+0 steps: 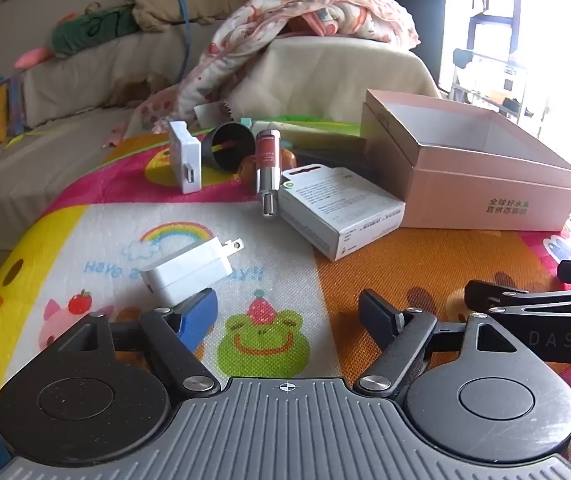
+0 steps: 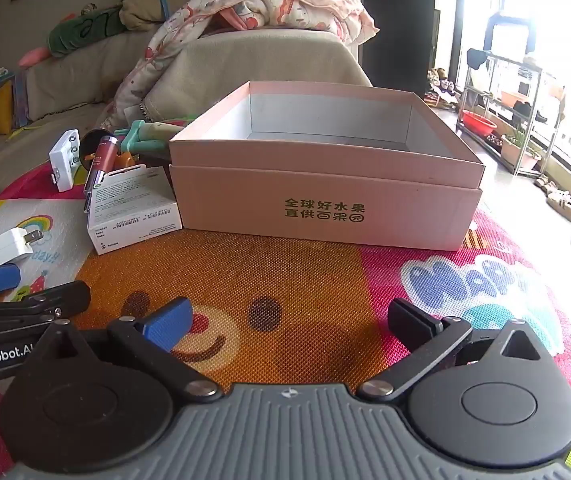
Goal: Organize rigid objects
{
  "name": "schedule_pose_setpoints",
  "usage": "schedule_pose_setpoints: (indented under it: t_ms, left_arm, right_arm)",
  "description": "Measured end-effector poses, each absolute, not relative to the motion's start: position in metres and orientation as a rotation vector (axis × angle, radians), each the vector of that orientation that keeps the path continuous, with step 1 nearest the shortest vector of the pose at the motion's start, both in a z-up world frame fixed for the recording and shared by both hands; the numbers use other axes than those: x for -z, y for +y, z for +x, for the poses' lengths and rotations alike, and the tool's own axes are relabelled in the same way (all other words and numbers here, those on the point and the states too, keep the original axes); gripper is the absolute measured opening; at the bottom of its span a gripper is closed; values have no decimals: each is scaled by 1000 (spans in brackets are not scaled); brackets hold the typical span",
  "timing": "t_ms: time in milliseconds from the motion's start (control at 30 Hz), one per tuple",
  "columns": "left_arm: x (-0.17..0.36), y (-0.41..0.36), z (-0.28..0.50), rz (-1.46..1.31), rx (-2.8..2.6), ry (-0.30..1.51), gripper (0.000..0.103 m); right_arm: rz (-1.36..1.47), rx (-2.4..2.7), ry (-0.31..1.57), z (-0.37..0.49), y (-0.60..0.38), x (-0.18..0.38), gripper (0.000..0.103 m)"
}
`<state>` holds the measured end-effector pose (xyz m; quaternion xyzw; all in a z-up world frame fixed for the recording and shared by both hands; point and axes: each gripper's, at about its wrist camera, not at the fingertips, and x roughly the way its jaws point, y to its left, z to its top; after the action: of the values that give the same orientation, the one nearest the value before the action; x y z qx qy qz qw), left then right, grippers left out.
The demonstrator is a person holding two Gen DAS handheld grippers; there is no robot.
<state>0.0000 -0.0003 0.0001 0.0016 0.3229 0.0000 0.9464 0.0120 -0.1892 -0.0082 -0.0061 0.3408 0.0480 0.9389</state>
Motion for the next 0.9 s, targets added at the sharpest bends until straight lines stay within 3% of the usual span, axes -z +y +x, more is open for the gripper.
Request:
schedule_pose_setpoints:
  t_ms: [900]
  left_arm:
    - [-1,2,-3,-2,1,656,83]
  right_arm:
    - [-12,-98,695,12,-189,8,103]
